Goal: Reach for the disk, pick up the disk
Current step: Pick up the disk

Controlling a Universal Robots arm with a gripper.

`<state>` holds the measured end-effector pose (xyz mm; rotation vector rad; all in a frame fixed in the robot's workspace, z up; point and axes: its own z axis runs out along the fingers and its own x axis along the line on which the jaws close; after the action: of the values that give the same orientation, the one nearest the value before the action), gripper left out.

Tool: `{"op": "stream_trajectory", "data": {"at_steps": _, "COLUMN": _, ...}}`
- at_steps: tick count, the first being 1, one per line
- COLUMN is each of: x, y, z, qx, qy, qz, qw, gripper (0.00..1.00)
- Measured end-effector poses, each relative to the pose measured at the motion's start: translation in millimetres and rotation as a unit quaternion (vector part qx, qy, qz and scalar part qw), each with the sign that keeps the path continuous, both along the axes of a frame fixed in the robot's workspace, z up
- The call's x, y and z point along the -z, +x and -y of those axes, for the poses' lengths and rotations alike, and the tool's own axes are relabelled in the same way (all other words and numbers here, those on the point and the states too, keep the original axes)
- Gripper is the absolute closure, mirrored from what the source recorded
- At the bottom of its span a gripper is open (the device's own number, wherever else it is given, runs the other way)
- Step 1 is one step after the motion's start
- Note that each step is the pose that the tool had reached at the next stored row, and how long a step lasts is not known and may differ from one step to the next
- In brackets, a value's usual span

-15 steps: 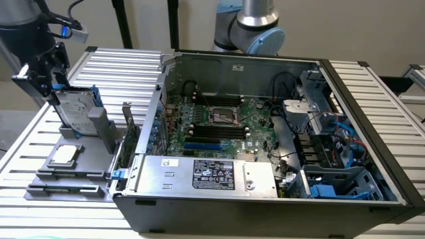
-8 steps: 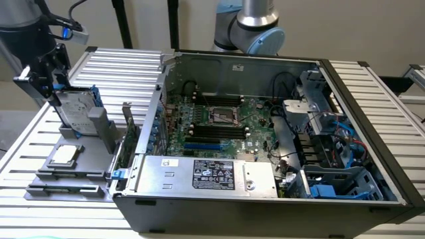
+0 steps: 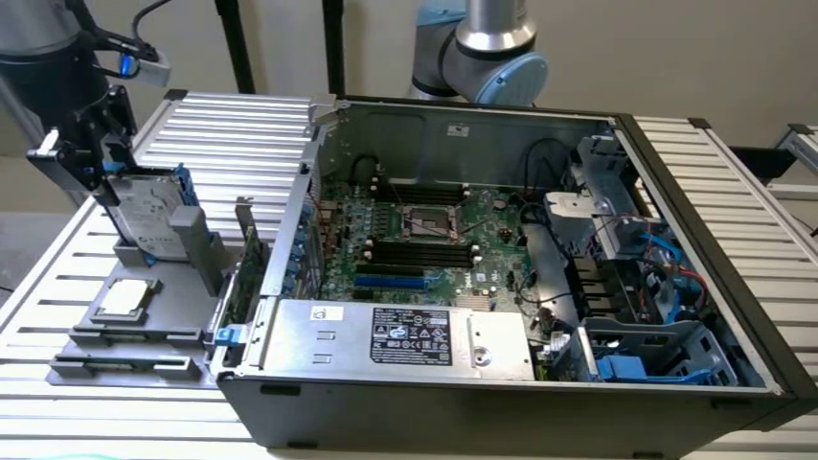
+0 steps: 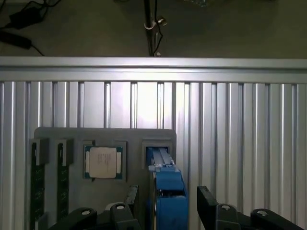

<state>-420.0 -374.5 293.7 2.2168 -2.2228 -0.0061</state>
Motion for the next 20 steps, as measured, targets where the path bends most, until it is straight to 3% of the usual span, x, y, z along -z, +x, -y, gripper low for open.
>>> {"op": "stream_trajectory", "data": {"at_steps": 7, "x": 0.3, "y": -0.4, "z": 0.0, "qx": 0.000, "qy": 0.0000, "qz": 0.0000, "qw": 1.0000, "gripper": 0.42}}
{"op": "stream_trajectory", "data": {"at_steps": 9, "x": 0.4, "y": -0.4, "z": 0.0, "qx": 0.000, "qy": 0.0000, "qz": 0.0000, "qw": 1.0000, "gripper": 0.55}}
{"op": "stream_trajectory", "data": {"at_steps": 13, "x": 0.3, "y": -0.5, "z": 0.0, "qx": 0.000, "qy": 0.0000, "qz": -0.0001, "qw": 1.0000, "gripper": 0.67}}
{"op": "stream_trajectory", "data": {"at_steps": 20, "x": 0.4, "y": -0.5, "z": 0.6, "qx": 0.000, "qy": 0.0000, "qz": 0.0000, "qw": 1.0000, "gripper": 0.67}}
